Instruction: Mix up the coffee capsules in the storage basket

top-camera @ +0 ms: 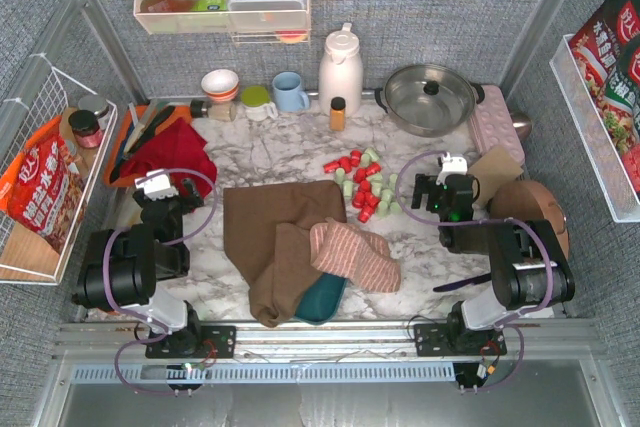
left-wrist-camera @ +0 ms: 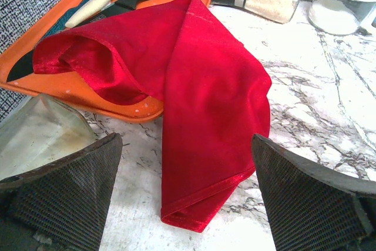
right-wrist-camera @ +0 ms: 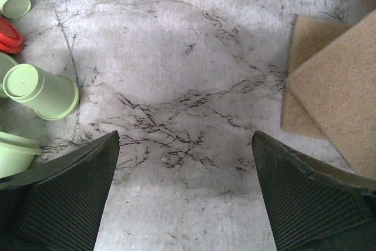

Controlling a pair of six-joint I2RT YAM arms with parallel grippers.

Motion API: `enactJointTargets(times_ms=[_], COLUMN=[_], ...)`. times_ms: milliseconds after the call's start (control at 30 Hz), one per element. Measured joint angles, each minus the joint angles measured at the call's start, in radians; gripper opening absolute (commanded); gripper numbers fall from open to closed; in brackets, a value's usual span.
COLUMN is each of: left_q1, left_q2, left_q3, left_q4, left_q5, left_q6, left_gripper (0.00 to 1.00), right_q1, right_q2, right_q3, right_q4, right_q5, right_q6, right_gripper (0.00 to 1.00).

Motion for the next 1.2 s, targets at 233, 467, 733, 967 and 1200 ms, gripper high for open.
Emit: enactJointTargets(times_ms=[233, 467, 733, 967, 1200], left_q1=[0.0, 0.0, 0.0, 0.0, 0.0], left_q2=[0.0, 0.0, 0.0, 0.0, -0.092], left_q3=[0.0, 0.0, 0.0, 0.0, 0.02], left_q4=[0.0, 0.0, 0.0, 0.0, -0.095], left_q5=[0.0, 0.0, 0.001, 0.001, 0.004], left_q6=[0.0, 0.0, 0.0, 0.0, 0.0], left_gripper=[0.99, 0.99, 0.99, 0.99, 0.99], right_q1=[-0.003, 0.01, 0.024, 0.054, 0.084], right_q2=[0.0, -0.042, -0.117, -0.293, -0.475], right_q3=[0.0, 0.035, 0.274, 0.302, 0.311], right_q4=[0.0, -0.08, -0.44, -0.667, -0.758], right_q5=[-0.001, 0.005, 0.098, 0.177, 0.21], right_q6=[0.0, 0.0, 0.03, 0.102, 0.203], right_gripper=[0.99, 0.99, 0.99, 0.99, 0.99])
